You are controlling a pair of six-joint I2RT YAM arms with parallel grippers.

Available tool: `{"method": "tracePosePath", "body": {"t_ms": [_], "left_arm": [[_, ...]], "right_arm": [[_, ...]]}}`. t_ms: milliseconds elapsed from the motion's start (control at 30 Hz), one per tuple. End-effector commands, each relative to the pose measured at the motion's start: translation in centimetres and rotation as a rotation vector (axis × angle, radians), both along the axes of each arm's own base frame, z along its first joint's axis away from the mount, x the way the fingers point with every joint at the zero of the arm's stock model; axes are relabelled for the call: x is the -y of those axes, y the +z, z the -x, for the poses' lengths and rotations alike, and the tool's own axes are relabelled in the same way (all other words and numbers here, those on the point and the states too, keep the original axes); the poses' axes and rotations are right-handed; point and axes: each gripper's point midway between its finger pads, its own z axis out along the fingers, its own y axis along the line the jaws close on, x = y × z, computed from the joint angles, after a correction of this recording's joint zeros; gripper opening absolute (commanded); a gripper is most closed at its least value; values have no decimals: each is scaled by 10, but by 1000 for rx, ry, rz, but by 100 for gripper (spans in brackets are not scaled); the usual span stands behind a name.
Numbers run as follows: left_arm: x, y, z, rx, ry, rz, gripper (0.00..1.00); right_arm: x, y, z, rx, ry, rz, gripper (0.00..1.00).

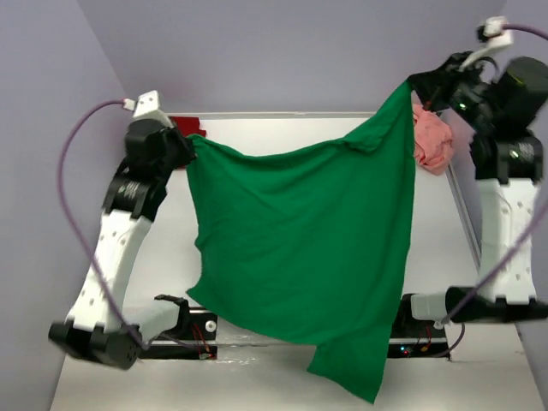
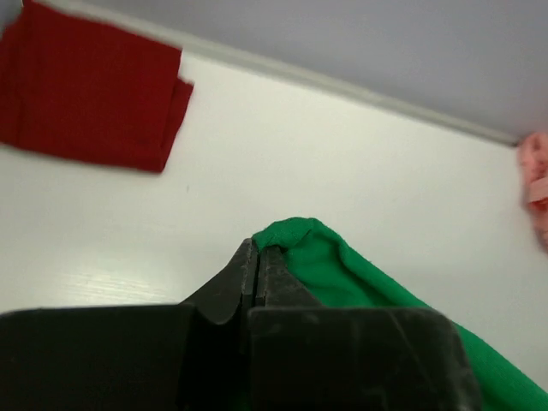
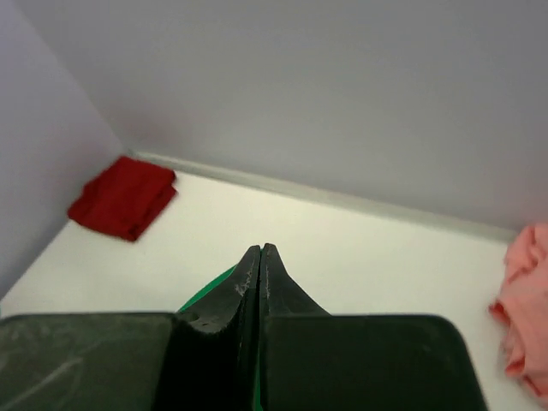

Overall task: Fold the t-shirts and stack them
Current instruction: Flatten the tshirt out

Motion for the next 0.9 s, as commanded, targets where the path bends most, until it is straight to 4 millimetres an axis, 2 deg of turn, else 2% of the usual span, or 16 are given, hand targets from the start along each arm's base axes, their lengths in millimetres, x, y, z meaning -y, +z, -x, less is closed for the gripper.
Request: {"method": "tracePosePath", "body": {"t_ms": [0,33,67,100,267,300,433,500,533,633,667,700,867], "left_arm": [[3,-97,-57,-208,95,-5,1],[3,-112,-64,-239,107,-11,0],[2,-126,-72,-260,129,-11,0],[4,-151,-82,-319,137,-21,0],[12,-199,-114,-441,144,-46,0],[17,-211,-125,-481,136,-51,0],[23,-231,-148,-512,140,-61,0],[27,-232,-161,-498,131,-56,0],[29,-233,-164,-501,123,-57,0],[32,-232,-179,-496,121,-64,0],[32,-237,-182,-509,121,-71,0],[33,-229,-188,-490,121,-65,0],[37,-225,-201,-482,106,-74,0]], "right_arm": [[12,-58,-73,-116,-48,12,0],[12,-73,-85,-149,-49,10,0],[13,-102,-107,-212,-47,10,0],[14,-117,-117,-244,-47,13,0],[18,-212,-165,-426,-56,31,0],[18,-221,-168,-440,-48,37,0],[15,-251,-182,-489,-30,36,0],[14,-254,-185,-490,-19,39,0],[15,-262,-190,-506,-23,39,0],[17,-265,-200,-507,-29,51,0],[17,-275,-205,-527,-28,51,0],[17,-278,-208,-531,-28,52,0],[19,-301,-228,-570,-27,62,0]]}}
